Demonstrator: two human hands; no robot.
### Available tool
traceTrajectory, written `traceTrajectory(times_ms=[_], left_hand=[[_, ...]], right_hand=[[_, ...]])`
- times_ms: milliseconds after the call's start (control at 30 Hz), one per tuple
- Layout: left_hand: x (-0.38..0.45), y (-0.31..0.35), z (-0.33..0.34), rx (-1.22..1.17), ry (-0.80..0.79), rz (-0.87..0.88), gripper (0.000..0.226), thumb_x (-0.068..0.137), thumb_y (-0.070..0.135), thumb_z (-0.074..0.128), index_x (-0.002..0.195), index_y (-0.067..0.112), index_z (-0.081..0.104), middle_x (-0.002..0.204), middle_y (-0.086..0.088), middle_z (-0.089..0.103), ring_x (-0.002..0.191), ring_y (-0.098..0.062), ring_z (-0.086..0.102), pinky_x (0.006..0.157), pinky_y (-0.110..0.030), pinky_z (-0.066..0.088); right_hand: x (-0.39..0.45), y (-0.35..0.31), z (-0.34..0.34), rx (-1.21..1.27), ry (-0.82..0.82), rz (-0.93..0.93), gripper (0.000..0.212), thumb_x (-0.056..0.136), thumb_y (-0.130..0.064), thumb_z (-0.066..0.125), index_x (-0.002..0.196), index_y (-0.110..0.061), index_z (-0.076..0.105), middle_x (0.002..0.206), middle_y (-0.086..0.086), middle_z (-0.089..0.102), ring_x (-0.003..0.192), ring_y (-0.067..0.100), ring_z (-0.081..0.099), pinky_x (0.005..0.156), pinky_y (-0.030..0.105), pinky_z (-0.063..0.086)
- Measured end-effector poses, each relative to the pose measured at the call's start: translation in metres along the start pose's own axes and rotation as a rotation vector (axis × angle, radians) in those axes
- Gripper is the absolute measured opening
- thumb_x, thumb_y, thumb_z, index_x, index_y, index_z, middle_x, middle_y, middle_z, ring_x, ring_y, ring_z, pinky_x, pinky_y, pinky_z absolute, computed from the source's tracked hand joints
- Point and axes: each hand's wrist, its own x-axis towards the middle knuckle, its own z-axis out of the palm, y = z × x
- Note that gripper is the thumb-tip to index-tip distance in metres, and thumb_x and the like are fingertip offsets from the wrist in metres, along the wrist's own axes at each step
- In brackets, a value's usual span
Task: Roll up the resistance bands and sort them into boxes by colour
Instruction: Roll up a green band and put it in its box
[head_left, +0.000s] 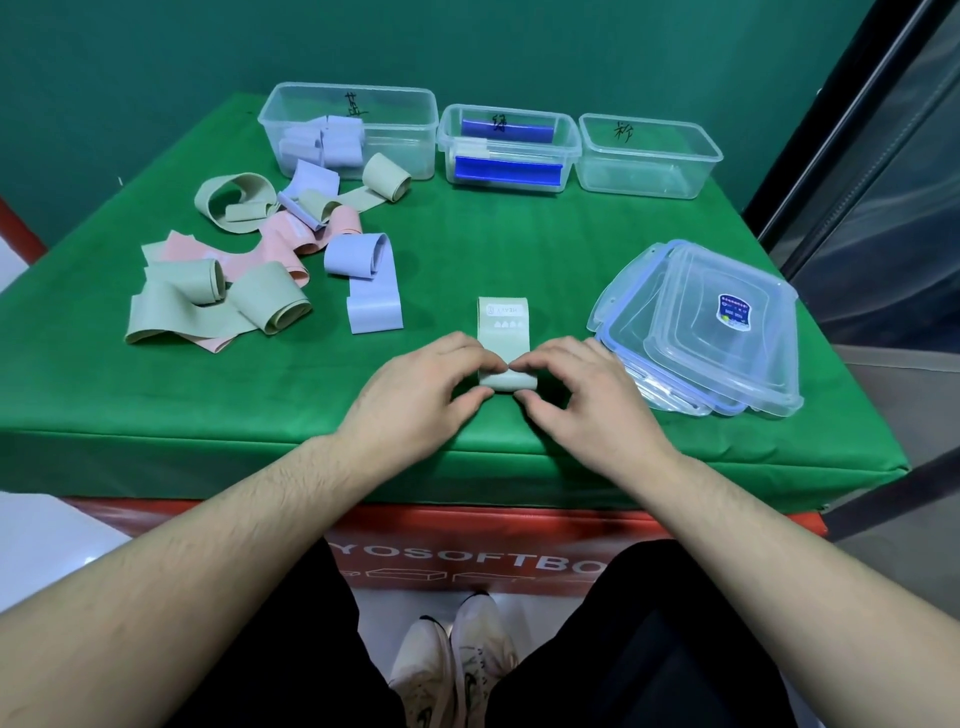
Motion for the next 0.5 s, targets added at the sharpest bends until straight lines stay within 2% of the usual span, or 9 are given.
traceTrajectory(times_ms=[100, 200, 300, 500], left_hand=[[-0.01, 0.001, 0.0, -0.03, 0.008, 0.02, 0.022, 0.089, 0.029, 0.069, 0.111, 0.028, 0.067, 0.108, 0.017, 0.062, 0.081, 0.002, 0.054, 0.071, -0.03, 0.05], [-0.021, 0.003, 0.001, -0.06, 0.024, 0.027, 0.02, 0.088, 0.029, 0.07, 0.108, 0.029, 0.069, 0.107, 0.019, 0.063, 0.069, 0.011, 0.047, 0.065, -0.021, 0.042], [-0.029, 0.005, 0.001, -0.075, 0.031, 0.035, 0.019, 0.088, 0.03, 0.071, 0.106, 0.03, 0.069, 0.106, 0.021, 0.063, 0.064, 0.009, 0.045, 0.063, -0.017, 0.038], [-0.033, 0.006, 0.002, -0.067, 0.025, 0.052, 0.021, 0.089, 0.039, 0.062, 0.107, 0.031, 0.067, 0.107, 0.021, 0.063, 0.061, 0.007, 0.043, 0.062, -0.022, 0.045]], right_hand=[[-0.012, -0.003, -0.001, -0.002, 0.012, -0.026, 0.022, 0.086, -0.032, 0.068, 0.108, -0.03, 0.069, 0.102, -0.016, 0.06, 0.093, 0.017, 0.053, 0.084, 0.035, 0.042], [-0.023, -0.006, -0.003, -0.002, 0.026, -0.045, 0.024, 0.086, -0.036, 0.063, 0.109, -0.03, 0.068, 0.103, -0.015, 0.062, 0.091, 0.016, 0.053, 0.083, 0.037, 0.044], [-0.031, -0.008, -0.004, 0.003, 0.033, -0.054, 0.024, 0.087, -0.037, 0.062, 0.109, -0.029, 0.069, 0.103, -0.015, 0.063, 0.09, 0.016, 0.053, 0.082, 0.038, 0.045], [-0.037, -0.008, -0.004, 0.011, 0.03, -0.024, 0.028, 0.086, -0.039, 0.061, 0.111, -0.03, 0.07, 0.103, -0.017, 0.061, 0.091, 0.014, 0.05, 0.085, 0.039, 0.045]])
